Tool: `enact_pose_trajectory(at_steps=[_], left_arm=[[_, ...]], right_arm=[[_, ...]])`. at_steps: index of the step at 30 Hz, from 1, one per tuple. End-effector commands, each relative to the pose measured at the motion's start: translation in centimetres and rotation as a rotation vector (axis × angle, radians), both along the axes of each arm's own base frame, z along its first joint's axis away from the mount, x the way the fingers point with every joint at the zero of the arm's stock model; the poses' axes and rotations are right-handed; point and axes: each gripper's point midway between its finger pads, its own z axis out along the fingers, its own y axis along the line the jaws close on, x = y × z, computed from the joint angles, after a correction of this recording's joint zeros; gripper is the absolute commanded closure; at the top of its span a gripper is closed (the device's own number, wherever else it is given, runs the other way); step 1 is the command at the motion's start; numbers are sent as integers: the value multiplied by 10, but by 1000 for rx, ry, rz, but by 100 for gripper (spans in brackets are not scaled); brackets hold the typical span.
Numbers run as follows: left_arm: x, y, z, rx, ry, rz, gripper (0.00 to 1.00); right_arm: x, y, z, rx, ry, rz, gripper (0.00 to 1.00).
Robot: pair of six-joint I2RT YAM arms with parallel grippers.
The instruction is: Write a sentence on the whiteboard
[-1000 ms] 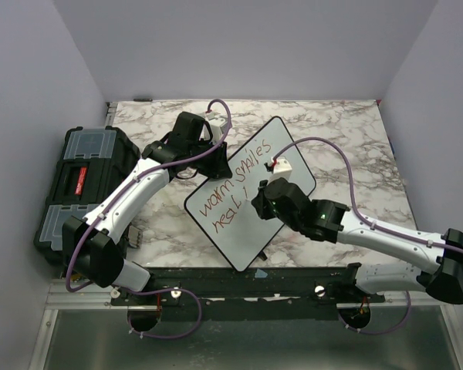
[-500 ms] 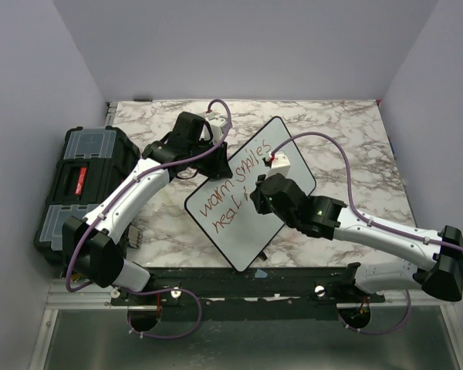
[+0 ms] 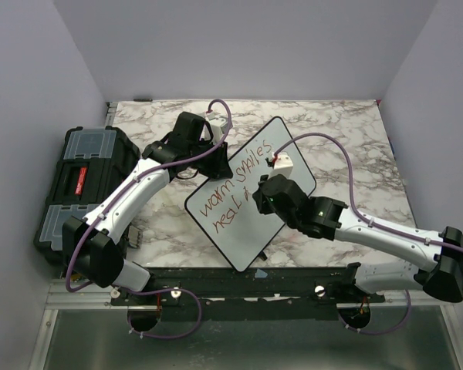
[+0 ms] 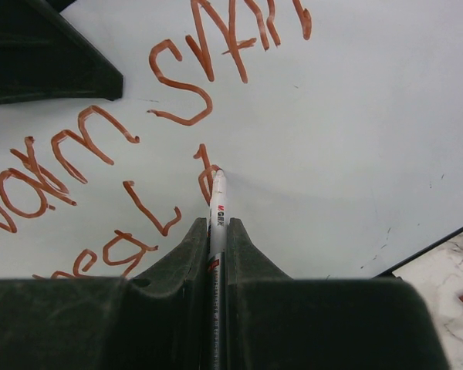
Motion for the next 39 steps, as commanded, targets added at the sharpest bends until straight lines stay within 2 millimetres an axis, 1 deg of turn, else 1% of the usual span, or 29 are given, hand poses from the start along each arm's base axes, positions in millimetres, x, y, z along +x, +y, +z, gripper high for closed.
enact_pose_trajectory(at_steps=[1, 8, 11, 19, 26, 33, 39], left_arm=[[4, 11, -3, 77, -69, 3, 100], [4, 12, -3, 78, -70, 5, 100], [4, 12, -3, 77, -71, 5, 100], [4, 12, -1, 75, -74, 4, 100], [4, 12, -1, 73, -75, 3, 100], [3, 12, 0, 71, -76, 2, 100], [3, 12, 0, 71, -76, 1, 100]], right_arm=[[-7, -15, -15, -21, 36, -25, 99], [-17, -16, -24, -8, 73, -1, 99], [-17, -17, -23, -6, 73, -2, 99], [-11, -20, -4, 8, 28, -28, 99], [-4, -19, 13, 41, -13, -47, 99], [3, -17, 21, 43, -38, -73, 99], [6, -13, 21, 46, -43, -78, 99]])
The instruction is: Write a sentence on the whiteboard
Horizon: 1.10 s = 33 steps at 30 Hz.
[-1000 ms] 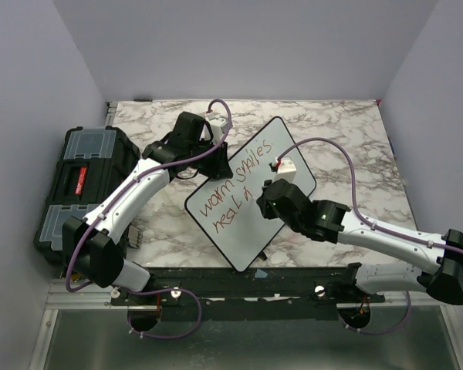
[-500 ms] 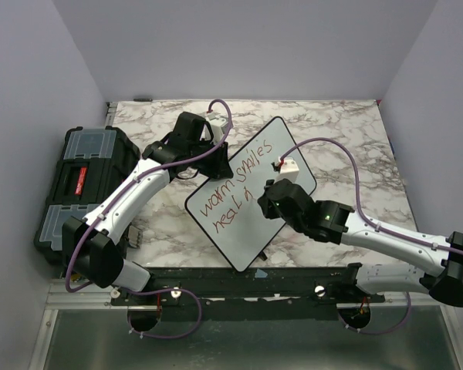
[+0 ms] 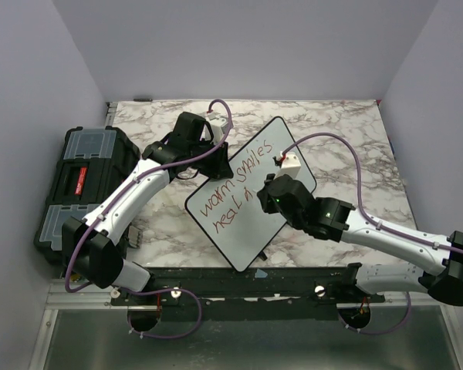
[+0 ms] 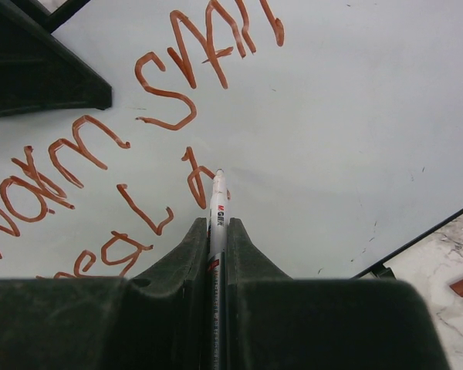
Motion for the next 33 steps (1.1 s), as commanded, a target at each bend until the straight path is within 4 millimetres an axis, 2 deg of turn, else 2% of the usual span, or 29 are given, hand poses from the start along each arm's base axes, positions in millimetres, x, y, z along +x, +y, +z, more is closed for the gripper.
enact_pose_trajectory(at_steps=[1, 14, 21, 33], left_arm=[[3, 13, -3, 75, -67, 4, 100], [3, 13, -4, 76, -65, 5, 100], [4, 12, -4, 75, -65, 4, 100], [3, 13, -3, 75, -66, 4, 100]], right_arm=[[10, 1, 11, 11, -38, -39, 99], [15, 5, 0, -21, -34, -45, 99], [20, -2, -7, -37, -28, -73, 99], [28, -1, -1, -64, -42, -82, 99]])
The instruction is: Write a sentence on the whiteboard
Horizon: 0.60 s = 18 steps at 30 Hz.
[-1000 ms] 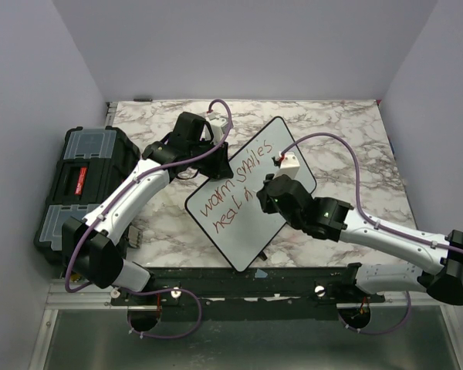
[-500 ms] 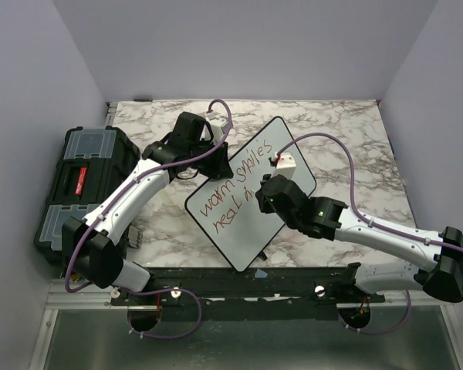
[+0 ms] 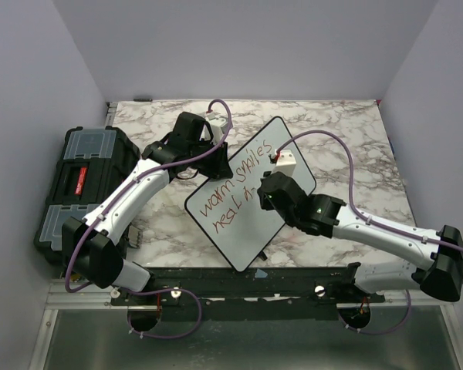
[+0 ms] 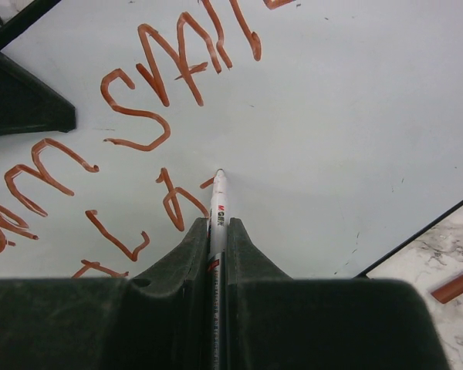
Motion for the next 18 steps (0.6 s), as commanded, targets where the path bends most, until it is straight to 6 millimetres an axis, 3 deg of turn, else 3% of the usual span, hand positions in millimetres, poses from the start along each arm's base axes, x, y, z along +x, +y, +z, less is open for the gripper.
enact_pose_trajectory(at_steps=[1, 18], left_arm=[[3, 12, -3, 73, -68, 3, 100], [3, 12, -3, 73, -68, 3, 100]], right_arm=[[11, 3, 14, 6, -37, -26, 99], [6, 25, 13, 34, -8, 71, 99]])
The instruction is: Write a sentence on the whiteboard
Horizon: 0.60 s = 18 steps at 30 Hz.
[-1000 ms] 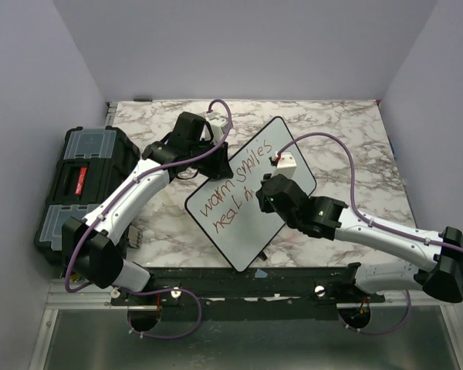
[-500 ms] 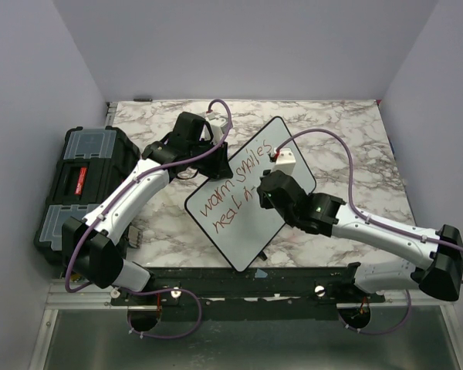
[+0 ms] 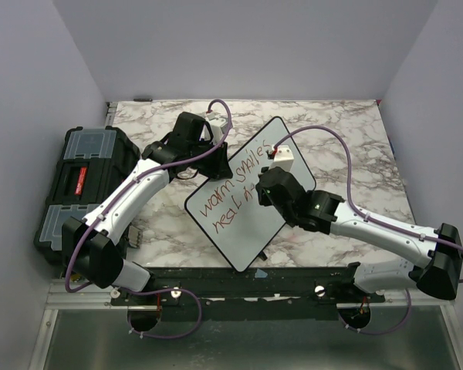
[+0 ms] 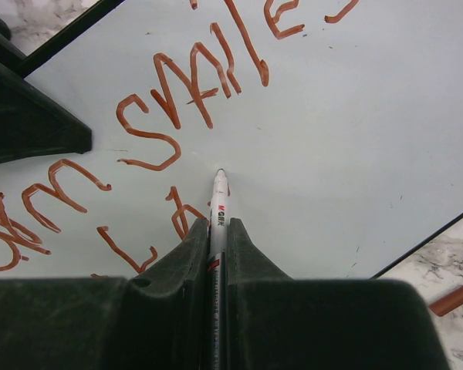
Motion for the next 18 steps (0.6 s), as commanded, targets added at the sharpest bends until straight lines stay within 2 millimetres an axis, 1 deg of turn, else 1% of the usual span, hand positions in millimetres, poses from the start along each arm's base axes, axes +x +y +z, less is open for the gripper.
enact_pose_trajectory(at_steps=[1, 9, 18], left_arm=[[4, 12, -2, 71, -72, 3, 100], [4, 12, -1, 71, -75, 2, 100], [4, 12, -2, 72, -74, 3, 100]], right_arm=[[-2, 17, 3, 46, 13, 57, 99], [-11, 19, -1, 62, 40, 107, 99], [-20, 13, -18, 55, 85, 111, 99]])
